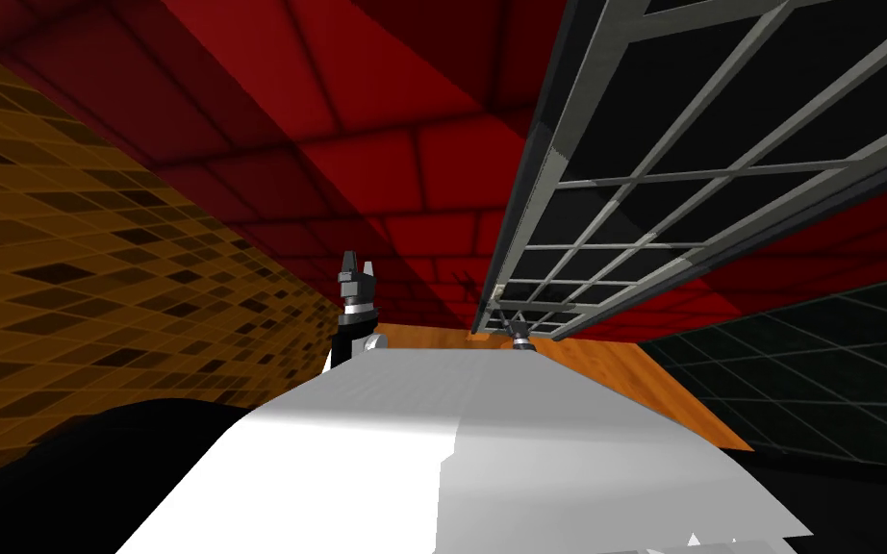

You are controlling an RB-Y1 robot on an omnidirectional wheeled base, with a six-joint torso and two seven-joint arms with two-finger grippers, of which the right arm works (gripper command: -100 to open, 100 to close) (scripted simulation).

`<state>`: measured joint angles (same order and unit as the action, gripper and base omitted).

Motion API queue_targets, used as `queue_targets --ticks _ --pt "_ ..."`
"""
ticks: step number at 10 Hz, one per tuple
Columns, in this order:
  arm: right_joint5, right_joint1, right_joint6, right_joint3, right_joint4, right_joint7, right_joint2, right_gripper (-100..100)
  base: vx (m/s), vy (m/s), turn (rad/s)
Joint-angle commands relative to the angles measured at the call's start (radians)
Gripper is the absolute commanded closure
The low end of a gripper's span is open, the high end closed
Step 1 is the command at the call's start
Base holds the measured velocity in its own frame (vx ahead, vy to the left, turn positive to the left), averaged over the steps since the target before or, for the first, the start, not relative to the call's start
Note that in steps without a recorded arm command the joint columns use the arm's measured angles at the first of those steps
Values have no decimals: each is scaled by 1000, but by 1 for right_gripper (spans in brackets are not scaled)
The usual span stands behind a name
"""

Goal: Pull the door open

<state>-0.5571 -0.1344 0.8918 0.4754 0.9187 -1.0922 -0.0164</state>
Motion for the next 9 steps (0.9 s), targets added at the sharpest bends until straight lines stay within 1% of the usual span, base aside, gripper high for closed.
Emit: queue_targets --ticks 1,2,3,4,7,9 --pt "-9 10 8 12 -31 -25 6 -100 103 -52 58" --pt "-6 7 3 7 -18 -14 4 -100 49 -25 15" --pt "2 4 16 22 -33 -14 -20 -100 126 1 123" --pt "4 3 19 25 -36 -13 -25 -100 178 12 94" --pt "18 -5 39 49 -58 -8 -48 -100 179 24 78" --pt "27 -11 53 65 -73 -5 -56 -100 193 -22 99"
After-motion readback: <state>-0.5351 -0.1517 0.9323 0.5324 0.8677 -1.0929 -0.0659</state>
